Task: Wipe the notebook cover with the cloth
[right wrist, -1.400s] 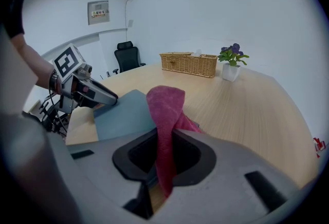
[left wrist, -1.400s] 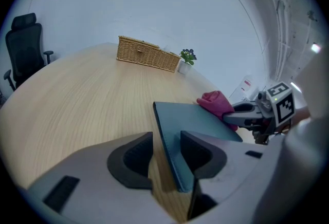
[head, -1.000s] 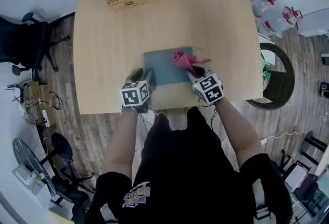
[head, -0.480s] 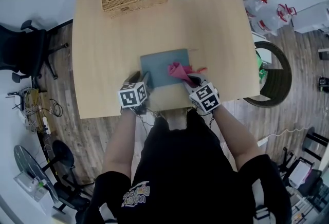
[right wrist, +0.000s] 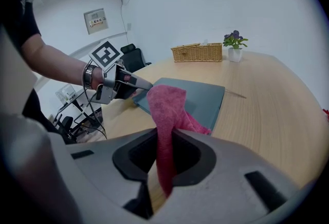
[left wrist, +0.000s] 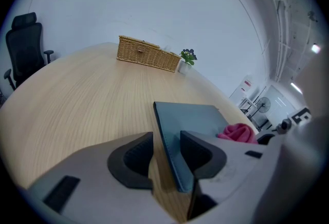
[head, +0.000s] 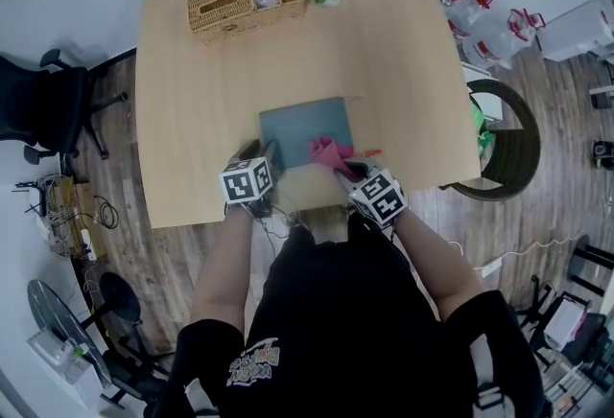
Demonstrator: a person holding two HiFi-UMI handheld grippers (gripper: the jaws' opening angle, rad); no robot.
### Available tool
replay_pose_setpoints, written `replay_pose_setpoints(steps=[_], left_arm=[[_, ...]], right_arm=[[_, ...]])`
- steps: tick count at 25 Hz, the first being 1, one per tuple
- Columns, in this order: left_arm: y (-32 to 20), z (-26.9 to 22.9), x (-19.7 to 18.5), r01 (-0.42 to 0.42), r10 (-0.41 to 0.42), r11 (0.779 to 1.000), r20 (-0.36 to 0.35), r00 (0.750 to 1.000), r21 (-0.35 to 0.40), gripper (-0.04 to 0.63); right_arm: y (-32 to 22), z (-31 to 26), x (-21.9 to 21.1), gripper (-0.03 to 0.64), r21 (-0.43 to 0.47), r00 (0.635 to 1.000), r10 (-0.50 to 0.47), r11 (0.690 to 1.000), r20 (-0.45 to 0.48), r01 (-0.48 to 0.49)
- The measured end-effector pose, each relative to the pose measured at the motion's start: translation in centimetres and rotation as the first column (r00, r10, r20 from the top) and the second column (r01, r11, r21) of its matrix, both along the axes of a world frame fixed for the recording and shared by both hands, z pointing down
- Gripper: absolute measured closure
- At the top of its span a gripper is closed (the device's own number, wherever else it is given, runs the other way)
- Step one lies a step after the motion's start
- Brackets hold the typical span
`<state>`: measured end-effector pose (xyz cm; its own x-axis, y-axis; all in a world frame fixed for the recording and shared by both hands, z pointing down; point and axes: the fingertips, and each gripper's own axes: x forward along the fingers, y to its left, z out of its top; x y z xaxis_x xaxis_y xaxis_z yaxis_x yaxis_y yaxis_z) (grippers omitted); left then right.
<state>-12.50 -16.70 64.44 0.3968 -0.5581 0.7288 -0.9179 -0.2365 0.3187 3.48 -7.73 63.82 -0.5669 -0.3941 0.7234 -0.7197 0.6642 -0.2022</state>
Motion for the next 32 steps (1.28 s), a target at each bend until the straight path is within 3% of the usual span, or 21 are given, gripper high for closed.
replay_pose_setpoints(steps=[6, 12, 24, 32], left_arm=[[-0.1, -0.1, 0.0, -0.001, 0.001, 1.000, -0.007, 1.000, -0.003, 0.436], [0.1, 0.0, 0.1, 0.000, 0.000, 1.000, -0.014, 1.000, -0.005, 0.437], [-0.1, 0.0, 0.3, 0.000, -0.001, 1.000, -0.021, 1.000, -0.016, 0.440], [-0.3, 0.1, -0.1, -0.002, 0.001, 1.000, -0.031, 1.000, -0.019, 0.442]], right_arm=[[0.1, -2.6, -0.9, 0.546, -0.021, 0.995, -0.034, 0.999, 0.097, 0.036], [-4.8, -6.6, -0.6, 0.546, 0.074, 0.991, -0.003, 0.997, 0.133, -0.007], [-15.6, -8.0, -2.4, 0.546, 0.250, 0.995, -0.053, 0.966, -0.083, 0.072], [-17.9, -4.1, -5.3, 0.546, 0.228, 0.963, -0.143, 0.954, -0.226, 0.195]])
